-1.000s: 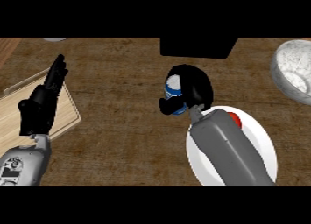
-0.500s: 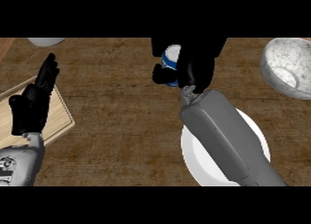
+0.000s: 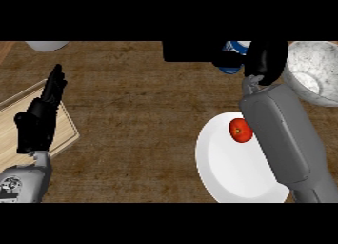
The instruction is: Pick the can from the plate and place it in the bowl
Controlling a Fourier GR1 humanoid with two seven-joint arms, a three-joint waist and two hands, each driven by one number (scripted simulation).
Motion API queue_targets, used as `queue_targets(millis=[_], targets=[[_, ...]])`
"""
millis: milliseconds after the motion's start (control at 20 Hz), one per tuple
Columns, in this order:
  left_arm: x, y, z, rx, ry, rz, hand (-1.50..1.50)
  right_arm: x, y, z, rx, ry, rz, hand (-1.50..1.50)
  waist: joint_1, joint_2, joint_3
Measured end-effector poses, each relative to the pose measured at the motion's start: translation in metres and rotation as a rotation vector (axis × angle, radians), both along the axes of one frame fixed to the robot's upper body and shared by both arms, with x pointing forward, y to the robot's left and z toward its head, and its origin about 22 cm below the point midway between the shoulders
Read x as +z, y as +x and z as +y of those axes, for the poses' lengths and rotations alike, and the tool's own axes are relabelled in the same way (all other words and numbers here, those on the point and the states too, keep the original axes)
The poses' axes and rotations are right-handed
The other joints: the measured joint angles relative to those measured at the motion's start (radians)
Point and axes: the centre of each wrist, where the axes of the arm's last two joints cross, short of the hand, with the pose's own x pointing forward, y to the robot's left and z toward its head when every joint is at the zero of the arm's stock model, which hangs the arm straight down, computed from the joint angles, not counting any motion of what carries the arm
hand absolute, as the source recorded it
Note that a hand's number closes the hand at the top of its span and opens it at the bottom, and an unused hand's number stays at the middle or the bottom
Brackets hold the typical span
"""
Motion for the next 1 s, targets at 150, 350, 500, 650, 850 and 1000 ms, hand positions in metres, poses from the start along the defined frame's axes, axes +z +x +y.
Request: queue_targets(millis=[150,350,500,650,850,1000], targets=[[0.001,0.003,0.004,0.0,0.004,-0.002,0.0,-0.006,0.009,-0.038,-0.048,0.014,-0.04,1.5,0.001,0.002,0.0],[0.007,0.004,0.01,-0.001,0.007,-0.008,0.0,-0.013,0.016,-0.089,-0.101,0.028,-0.099,1.5,0.004,0.003,0.001],[0.008,0.005,0.003,0.0,0.004,-0.008,0.0,-0.024,0.022,-0.125,-0.158,-0.024,-0.108,1.5,0.007,0.005,0.001],[0.004,0.004,-0.001,0.0,0.004,-0.009,0.0,-0.033,0.022,-0.158,-0.201,-0.087,-0.099,1.5,0.008,0.005,0.001],[0.005,0.005,-0.002,-0.01,0.005,-0.013,0.0,-0.044,0.022,-0.205,-0.278,-0.199,-0.058,1.5,0.018,0.009,0.001],[0.009,0.006,-0.002,-0.025,0.0,-0.014,0.0,-0.058,0.019,-0.233,-0.331,-0.265,-0.027,1.5,0.027,0.012,0.002]])
